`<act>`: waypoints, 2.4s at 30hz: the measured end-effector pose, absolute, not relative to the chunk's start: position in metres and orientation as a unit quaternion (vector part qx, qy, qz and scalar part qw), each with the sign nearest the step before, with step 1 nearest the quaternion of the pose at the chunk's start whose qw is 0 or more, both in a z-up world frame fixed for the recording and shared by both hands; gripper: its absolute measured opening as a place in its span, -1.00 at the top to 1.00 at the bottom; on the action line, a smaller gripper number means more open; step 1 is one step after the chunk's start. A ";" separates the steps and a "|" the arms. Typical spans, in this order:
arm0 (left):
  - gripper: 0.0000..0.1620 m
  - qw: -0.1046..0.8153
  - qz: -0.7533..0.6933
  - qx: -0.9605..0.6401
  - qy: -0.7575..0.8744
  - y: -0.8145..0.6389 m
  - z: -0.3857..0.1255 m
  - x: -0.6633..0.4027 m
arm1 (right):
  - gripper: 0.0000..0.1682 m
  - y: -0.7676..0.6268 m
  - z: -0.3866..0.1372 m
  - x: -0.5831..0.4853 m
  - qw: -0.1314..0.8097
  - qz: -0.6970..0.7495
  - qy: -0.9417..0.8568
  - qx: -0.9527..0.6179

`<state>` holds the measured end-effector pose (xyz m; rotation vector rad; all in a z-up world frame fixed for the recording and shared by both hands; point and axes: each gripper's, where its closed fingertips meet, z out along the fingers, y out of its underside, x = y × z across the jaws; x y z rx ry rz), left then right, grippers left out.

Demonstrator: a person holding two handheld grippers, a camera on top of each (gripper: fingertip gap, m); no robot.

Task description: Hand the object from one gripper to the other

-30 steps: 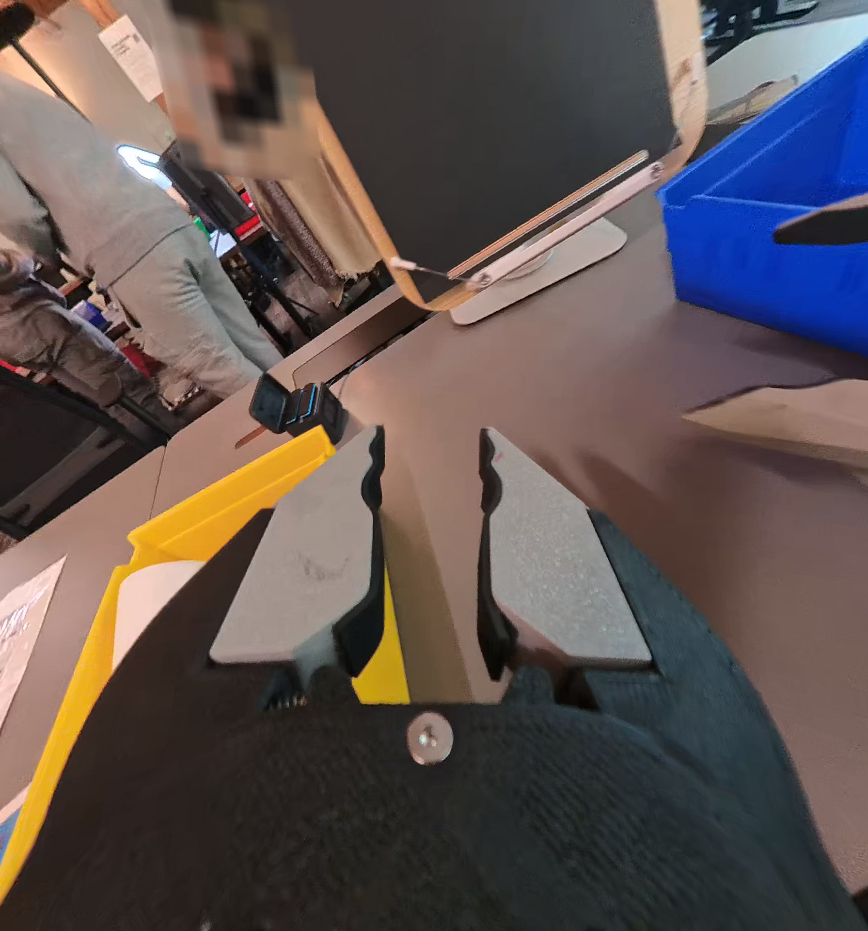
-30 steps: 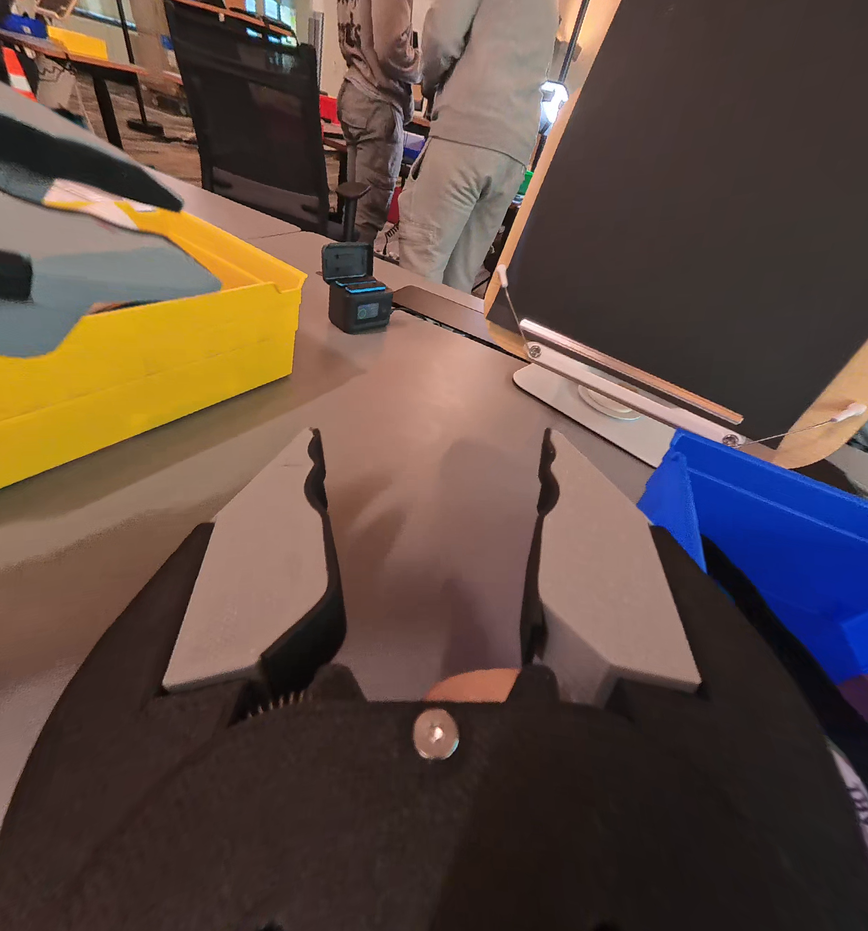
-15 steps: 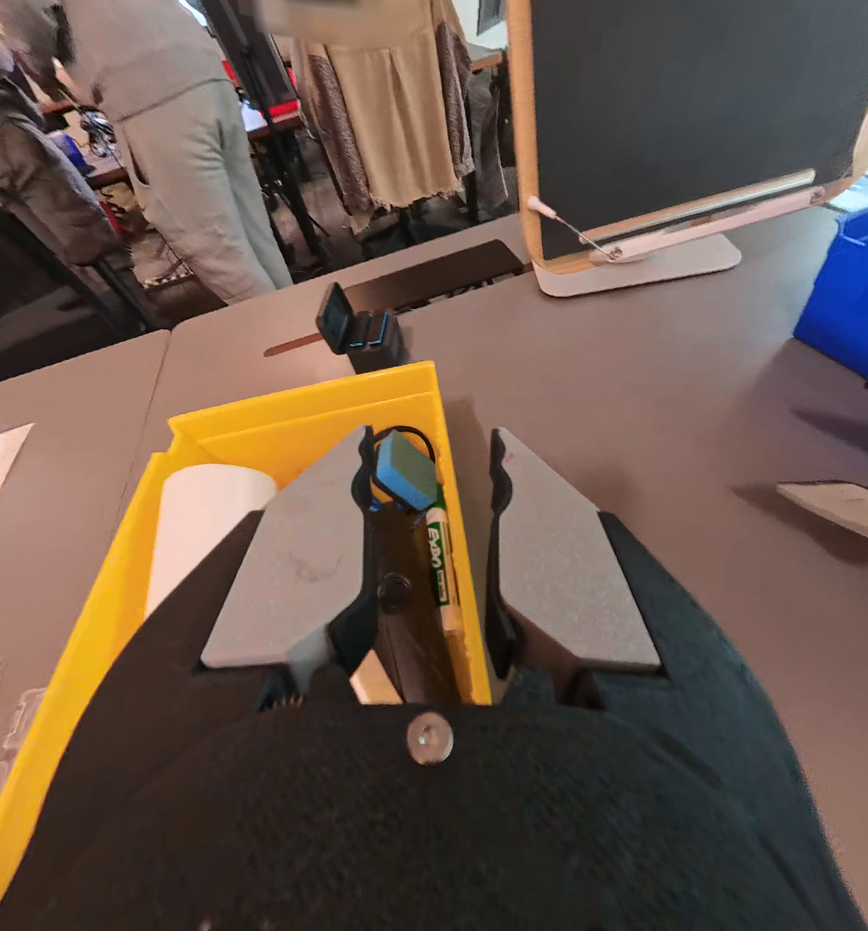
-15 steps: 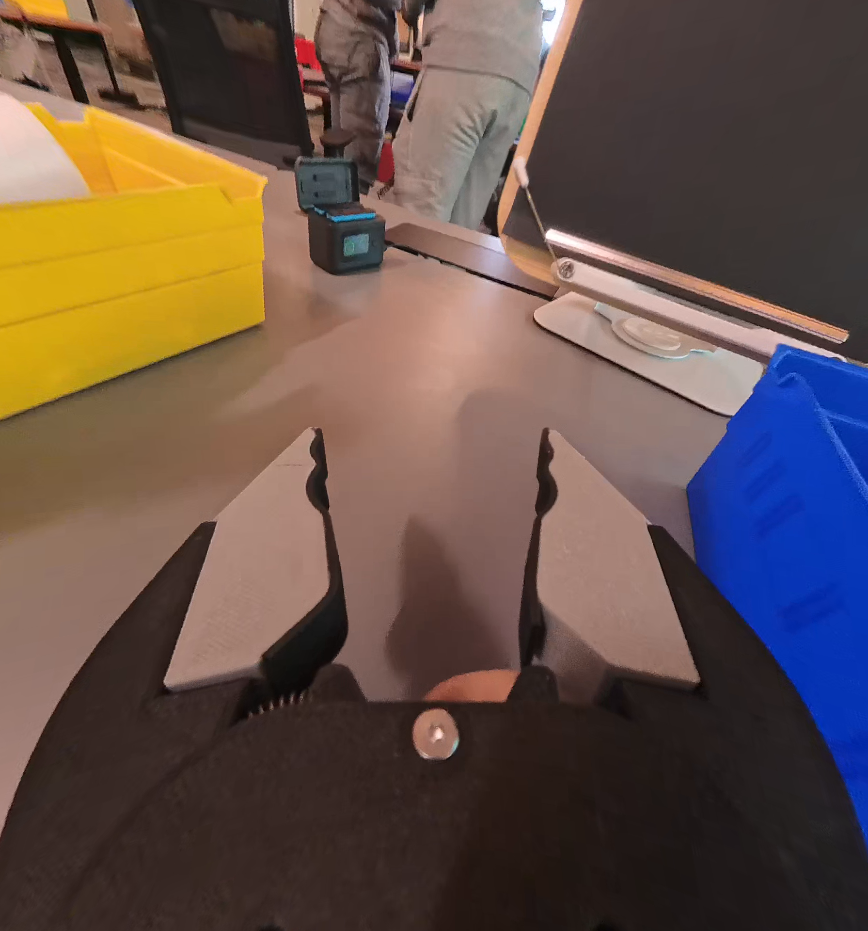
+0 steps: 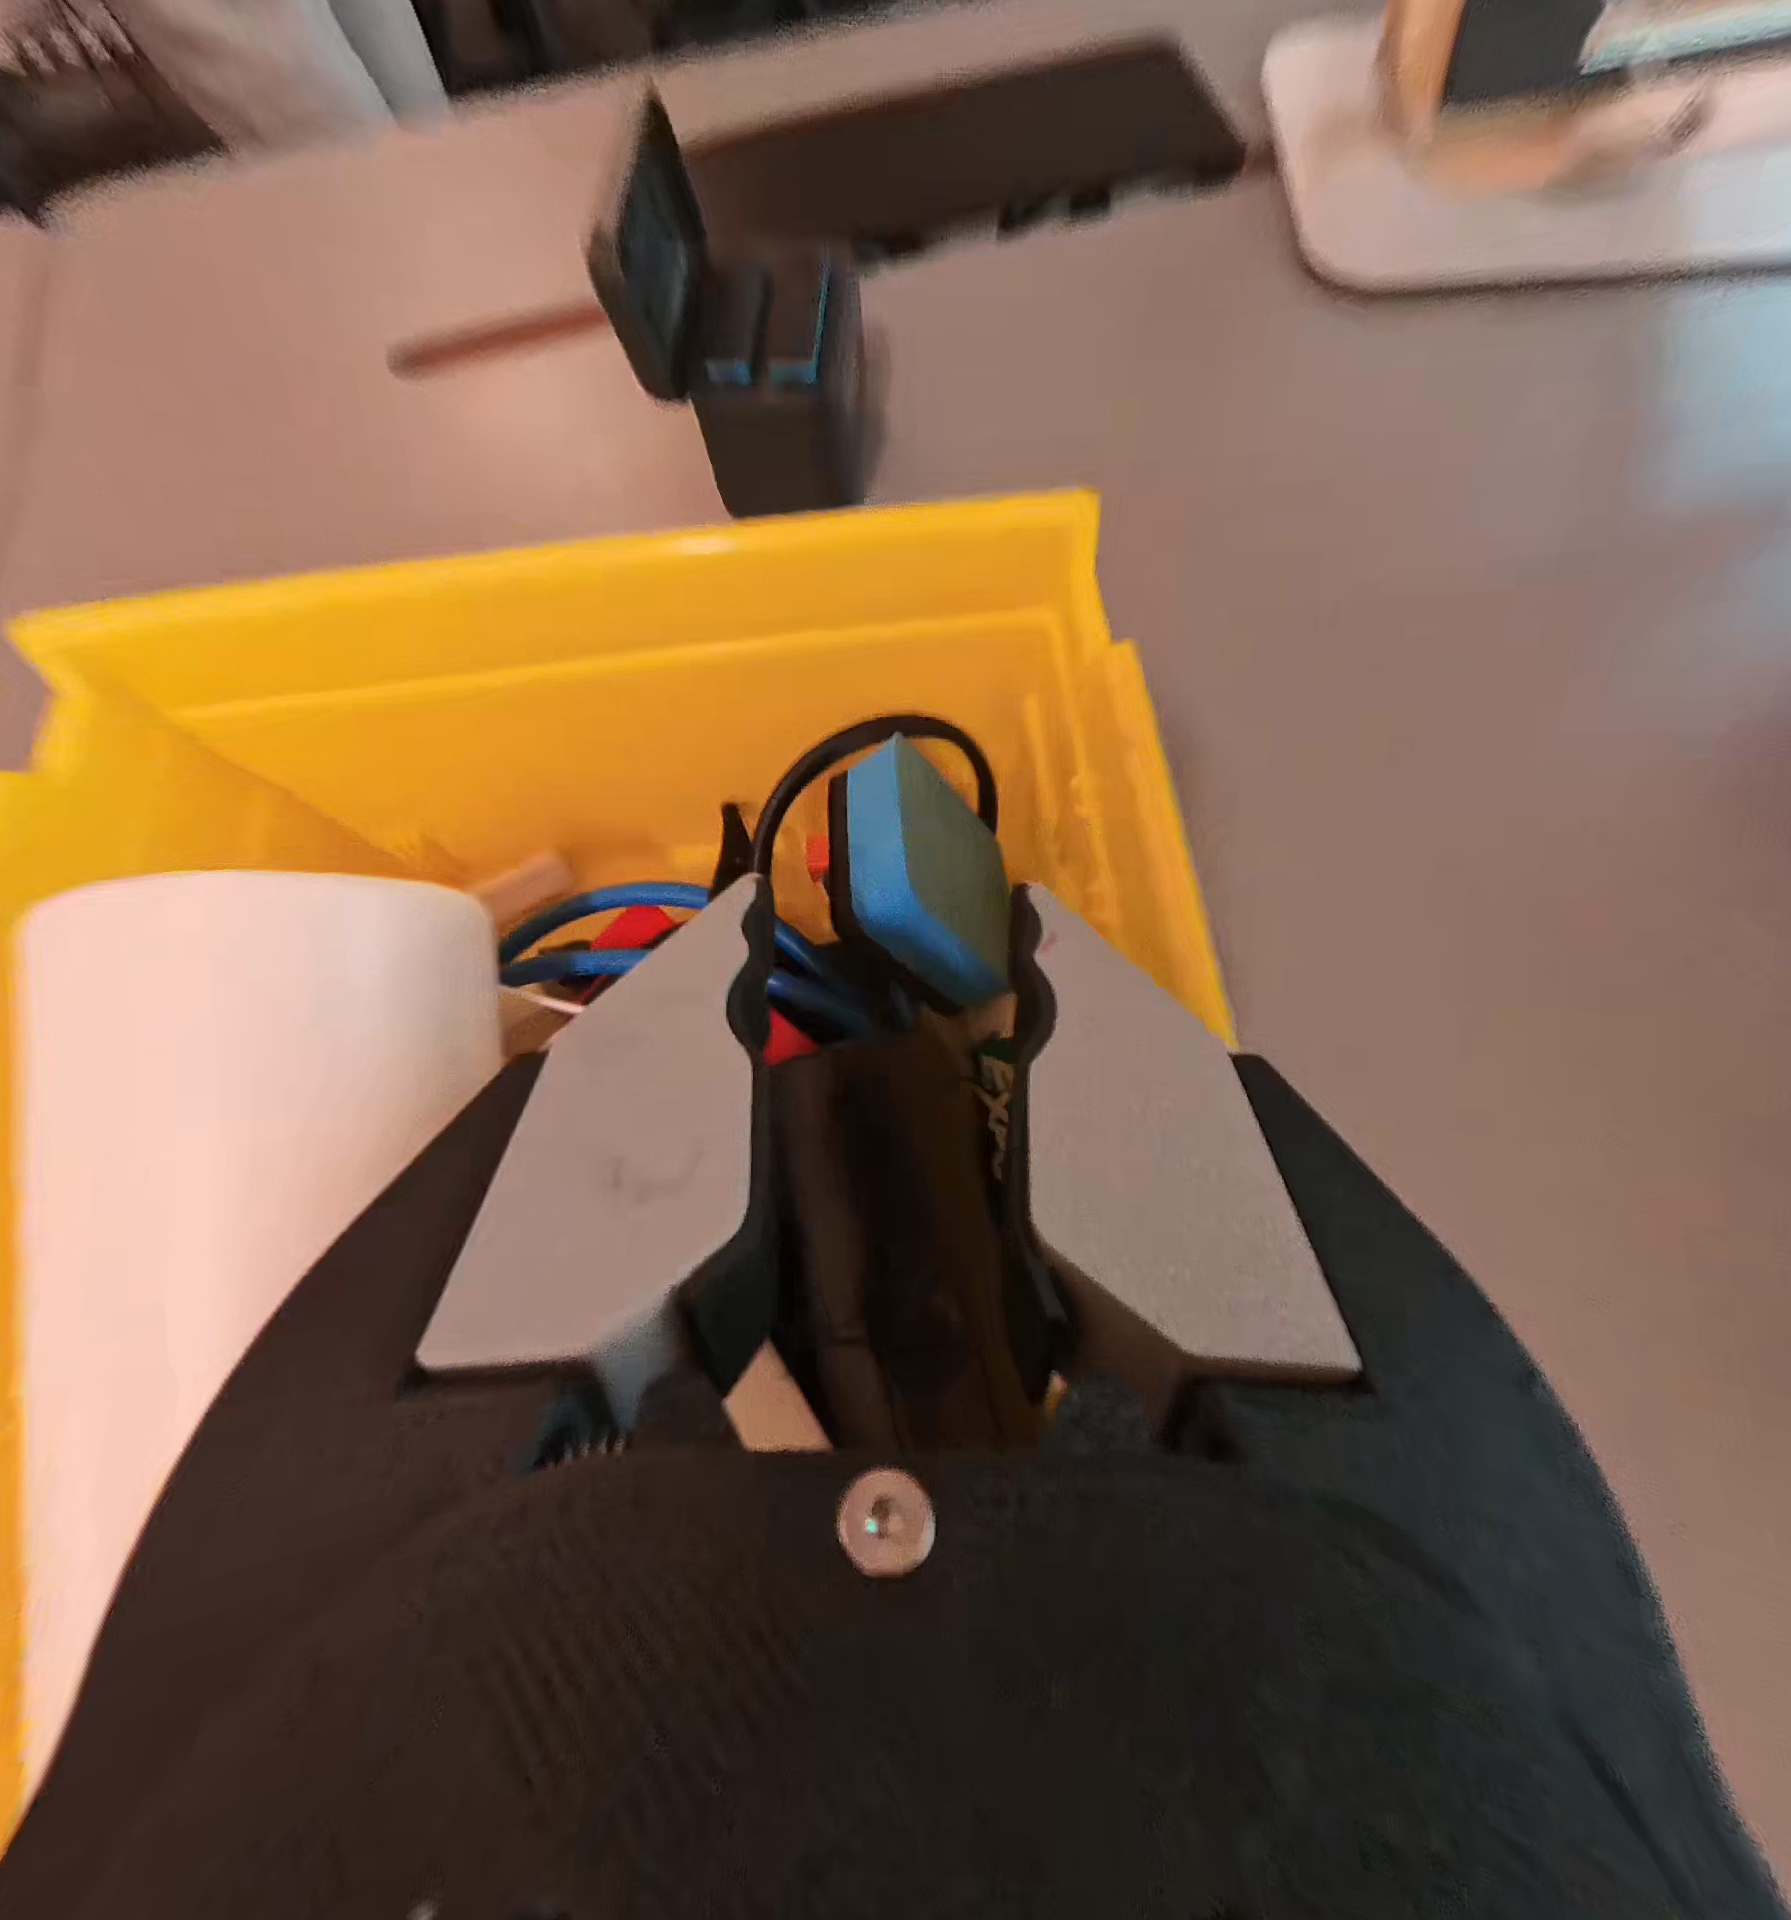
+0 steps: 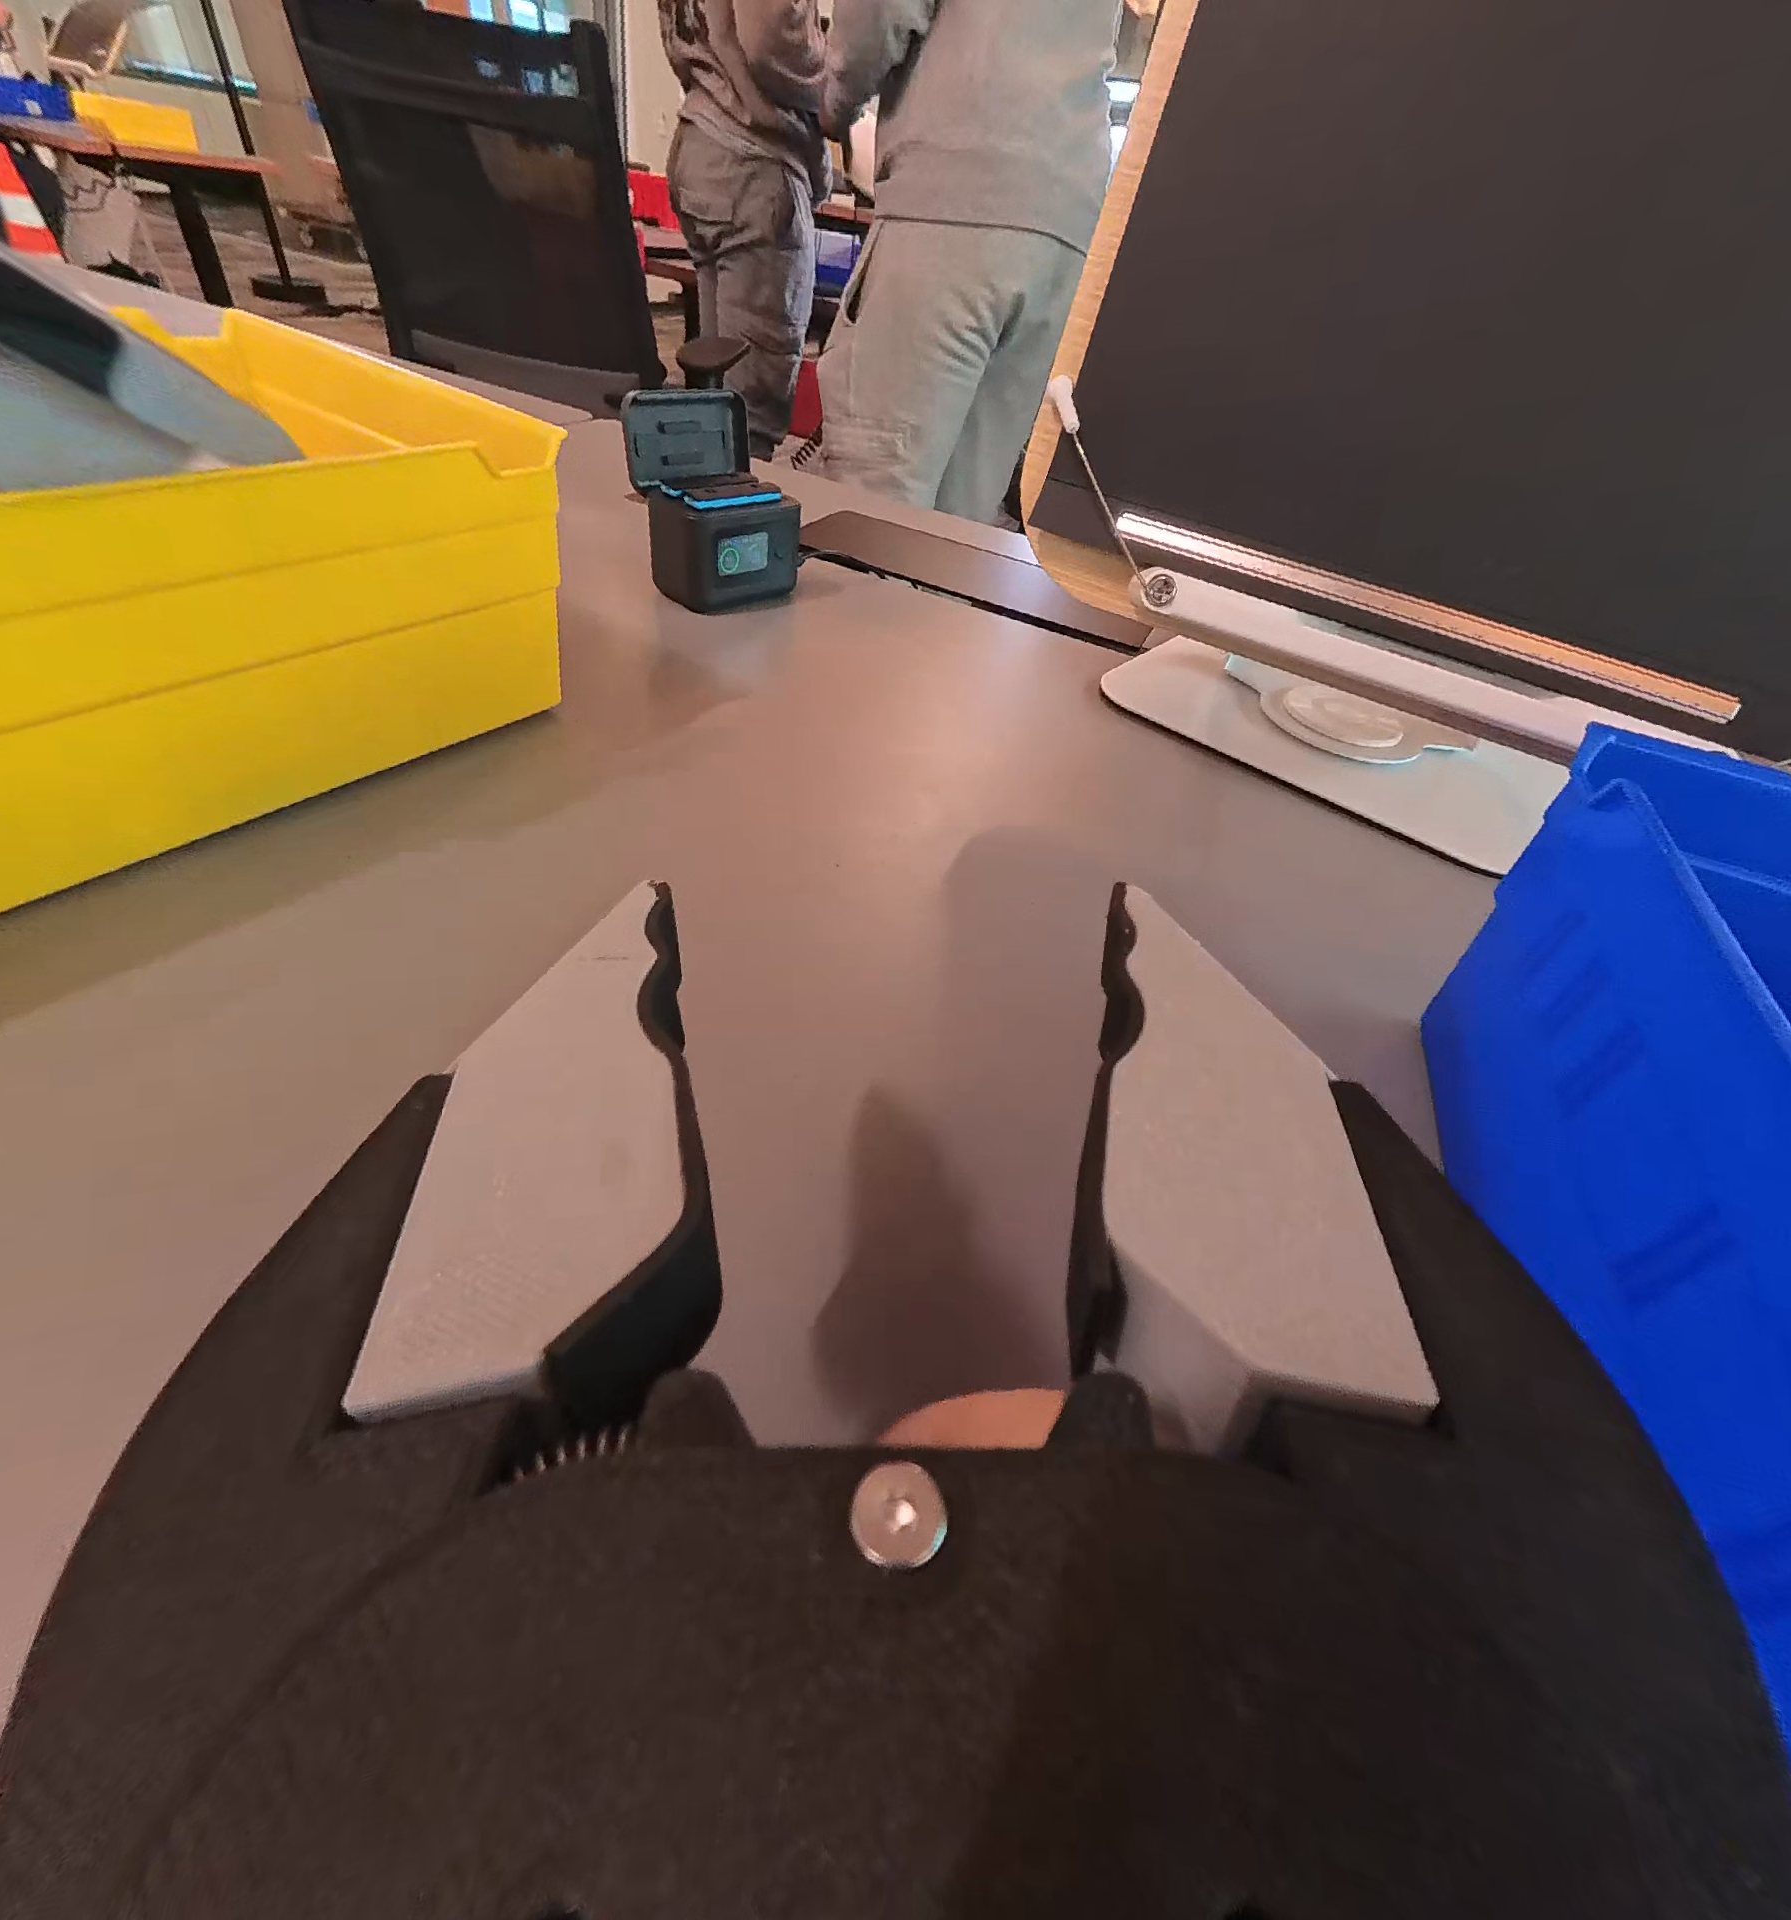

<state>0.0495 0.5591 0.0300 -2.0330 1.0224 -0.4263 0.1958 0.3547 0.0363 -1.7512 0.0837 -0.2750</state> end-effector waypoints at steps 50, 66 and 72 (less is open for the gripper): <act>0.74 0.451 -0.588 -0.327 0.586 0.198 0.160 0.069 | 0.46 0.201 0.165 0.049 0.696 0.281 -0.288 -0.595; 0.19 0.210 -0.611 -0.576 0.500 0.279 0.052 0.121 | 0.74 0.285 0.089 0.124 0.734 -0.088 -0.210 -0.640; 0.14 0.183 -0.643 -0.582 0.462 0.293 0.040 0.127 | 0.74 0.286 0.081 0.125 0.712 -0.290 -0.285 -0.572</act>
